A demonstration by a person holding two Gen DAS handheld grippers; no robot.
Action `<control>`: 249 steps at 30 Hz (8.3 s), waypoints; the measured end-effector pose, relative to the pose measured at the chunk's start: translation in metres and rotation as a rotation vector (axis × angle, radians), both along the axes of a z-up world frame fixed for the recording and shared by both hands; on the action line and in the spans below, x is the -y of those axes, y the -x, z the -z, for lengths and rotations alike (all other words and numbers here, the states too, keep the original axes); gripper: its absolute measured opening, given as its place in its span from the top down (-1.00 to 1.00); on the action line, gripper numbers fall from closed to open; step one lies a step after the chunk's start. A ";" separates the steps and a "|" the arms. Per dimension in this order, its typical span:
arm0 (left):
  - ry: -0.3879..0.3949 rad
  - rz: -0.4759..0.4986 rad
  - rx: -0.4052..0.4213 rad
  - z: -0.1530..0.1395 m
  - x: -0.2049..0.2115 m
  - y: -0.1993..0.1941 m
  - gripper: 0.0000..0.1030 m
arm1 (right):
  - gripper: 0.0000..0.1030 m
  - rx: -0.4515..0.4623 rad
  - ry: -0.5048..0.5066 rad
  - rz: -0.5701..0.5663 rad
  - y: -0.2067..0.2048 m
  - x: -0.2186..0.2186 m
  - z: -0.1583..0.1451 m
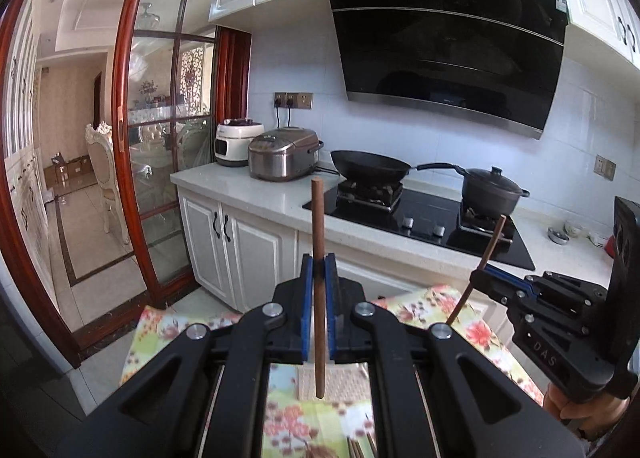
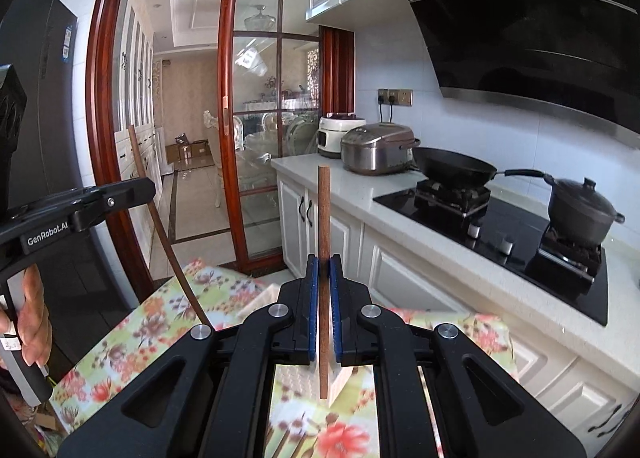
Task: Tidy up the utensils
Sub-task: 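Lower the held chopsticks into the white caddy while opening both tools, then move both tools back over the row of brown chopsticks, then close the right tool on one brown chopstick while the left tool grasps another, then lift both held chopsticks upright above the white caddy, then lower the chopsticks into the caddy while opening both tools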
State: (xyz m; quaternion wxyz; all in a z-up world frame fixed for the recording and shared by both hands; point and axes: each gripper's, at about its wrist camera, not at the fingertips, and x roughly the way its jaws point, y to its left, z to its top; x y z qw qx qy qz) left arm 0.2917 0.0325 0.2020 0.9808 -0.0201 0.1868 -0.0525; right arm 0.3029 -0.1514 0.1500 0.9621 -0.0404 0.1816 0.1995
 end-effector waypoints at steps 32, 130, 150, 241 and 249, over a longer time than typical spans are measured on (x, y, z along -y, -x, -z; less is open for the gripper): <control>0.074 -0.021 -0.285 0.118 -0.029 -0.141 0.28 | 0.16 -0.307 -0.015 -0.016 -0.125 -0.044 0.106; -0.090 -0.067 -0.568 0.308 0.016 0.051 0.49 | 0.87 -0.501 0.113 0.049 0.060 -0.011 0.272; -0.119 -0.043 -0.575 0.307 0.016 0.049 0.60 | 0.88 -0.506 0.238 -0.012 0.049 -0.024 0.270; -0.078 -0.018 -0.021 0.087 0.018 0.112 0.89 | 0.88 0.051 0.024 -0.034 0.103 0.008 0.065; -0.062 -0.015 0.027 0.042 0.018 0.070 0.89 | 0.88 0.092 0.010 -0.013 0.071 0.004 0.039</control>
